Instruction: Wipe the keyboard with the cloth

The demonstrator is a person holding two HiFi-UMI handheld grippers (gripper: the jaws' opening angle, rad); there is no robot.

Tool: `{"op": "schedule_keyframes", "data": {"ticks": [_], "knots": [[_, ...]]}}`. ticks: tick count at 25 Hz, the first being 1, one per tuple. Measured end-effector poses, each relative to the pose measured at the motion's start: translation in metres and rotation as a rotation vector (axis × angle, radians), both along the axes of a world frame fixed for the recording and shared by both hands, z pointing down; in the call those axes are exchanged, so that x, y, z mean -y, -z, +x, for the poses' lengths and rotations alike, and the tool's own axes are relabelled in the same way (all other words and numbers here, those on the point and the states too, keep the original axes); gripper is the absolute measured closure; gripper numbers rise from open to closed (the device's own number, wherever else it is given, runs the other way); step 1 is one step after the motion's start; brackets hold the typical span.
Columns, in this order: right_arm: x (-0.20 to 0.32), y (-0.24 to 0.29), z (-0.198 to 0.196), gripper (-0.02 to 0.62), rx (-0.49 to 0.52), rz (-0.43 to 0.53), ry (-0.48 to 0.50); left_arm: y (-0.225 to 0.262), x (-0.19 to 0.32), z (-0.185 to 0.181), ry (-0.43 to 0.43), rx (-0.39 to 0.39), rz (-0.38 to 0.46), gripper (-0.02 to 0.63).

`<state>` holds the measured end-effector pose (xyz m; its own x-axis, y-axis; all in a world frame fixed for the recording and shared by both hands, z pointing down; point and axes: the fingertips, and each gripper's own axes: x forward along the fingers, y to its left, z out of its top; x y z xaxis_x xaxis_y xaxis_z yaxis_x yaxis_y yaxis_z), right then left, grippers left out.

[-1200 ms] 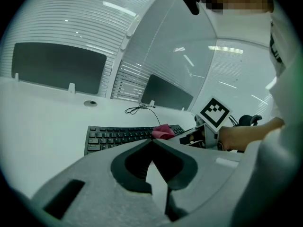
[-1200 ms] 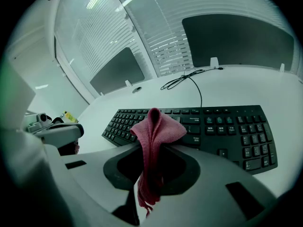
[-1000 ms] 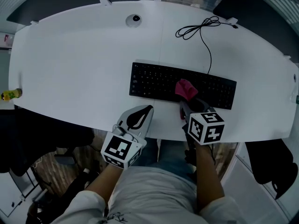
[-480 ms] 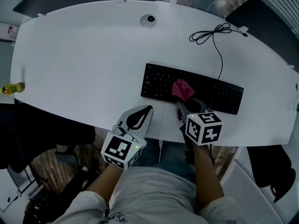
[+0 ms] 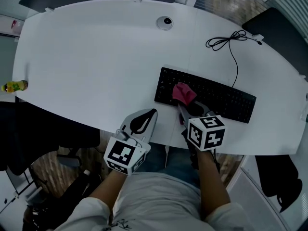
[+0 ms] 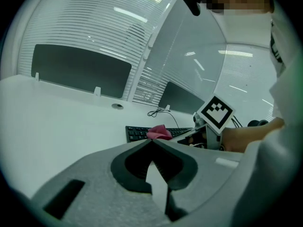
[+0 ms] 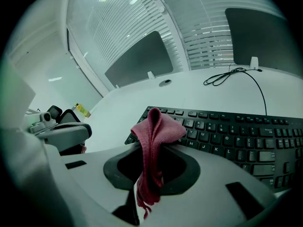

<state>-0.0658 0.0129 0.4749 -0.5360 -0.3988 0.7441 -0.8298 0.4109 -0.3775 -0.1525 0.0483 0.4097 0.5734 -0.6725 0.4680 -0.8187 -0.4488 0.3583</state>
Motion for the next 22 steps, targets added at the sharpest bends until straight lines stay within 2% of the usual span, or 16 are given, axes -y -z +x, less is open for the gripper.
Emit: {"op": "schedule_keyframes", "data": {"ticks": [22], "knots": [[0.003,0.000,-0.058,0.525,0.016,0.004,0.079,-0.003,0.000,-0.046,0.062,0.006,-0.003,0.595]]}}
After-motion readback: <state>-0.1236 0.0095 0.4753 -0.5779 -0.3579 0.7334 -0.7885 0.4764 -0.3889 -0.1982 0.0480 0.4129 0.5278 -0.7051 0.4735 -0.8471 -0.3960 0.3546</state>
